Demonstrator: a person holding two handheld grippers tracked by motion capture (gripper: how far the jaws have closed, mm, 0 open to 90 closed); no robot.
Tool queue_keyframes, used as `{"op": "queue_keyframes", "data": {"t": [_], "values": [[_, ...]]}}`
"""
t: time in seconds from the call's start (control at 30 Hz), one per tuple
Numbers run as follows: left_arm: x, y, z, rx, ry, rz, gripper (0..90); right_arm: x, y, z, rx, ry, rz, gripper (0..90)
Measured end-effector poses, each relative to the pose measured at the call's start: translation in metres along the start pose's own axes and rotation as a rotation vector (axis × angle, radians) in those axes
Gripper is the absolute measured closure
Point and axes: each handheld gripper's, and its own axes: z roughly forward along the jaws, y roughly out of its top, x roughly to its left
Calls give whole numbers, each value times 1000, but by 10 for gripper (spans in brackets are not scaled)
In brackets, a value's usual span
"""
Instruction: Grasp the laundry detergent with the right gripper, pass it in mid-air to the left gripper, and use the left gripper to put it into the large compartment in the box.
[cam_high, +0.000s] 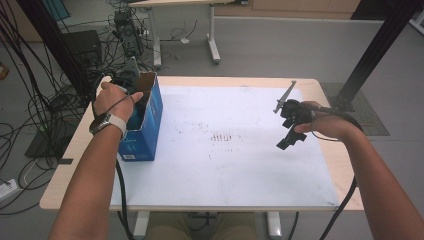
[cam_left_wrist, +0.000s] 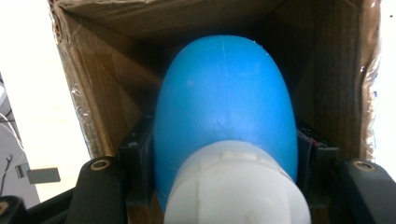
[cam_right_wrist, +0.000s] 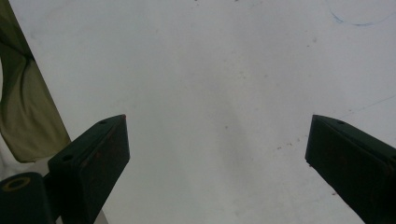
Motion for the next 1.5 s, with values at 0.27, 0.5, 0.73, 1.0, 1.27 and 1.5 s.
{"op": "queue_keyframes", "data": {"t": [0.27,0.5,0.73,1.0,1.27,1.5], "values": [[3,0,-4,-11,-35,13,281,1,3,1,6,3,-2,63],[6,-2,-14,-35,-62,29,202,2,4,3,16,3,-5,63],[13,-4,-33,-60,-93,54,159,5,4,1,19,-1,-9,63],[14,-9,-58,-98,-143,97,140,9,6,-2,29,-9,-8,63],[3,-13,-94,-127,-143,194,126,12,9,-5,34,-16,-12,64],[-19,-19,-130,-157,-123,305,123,15,12,-9,39,-23,-10,64]]}}
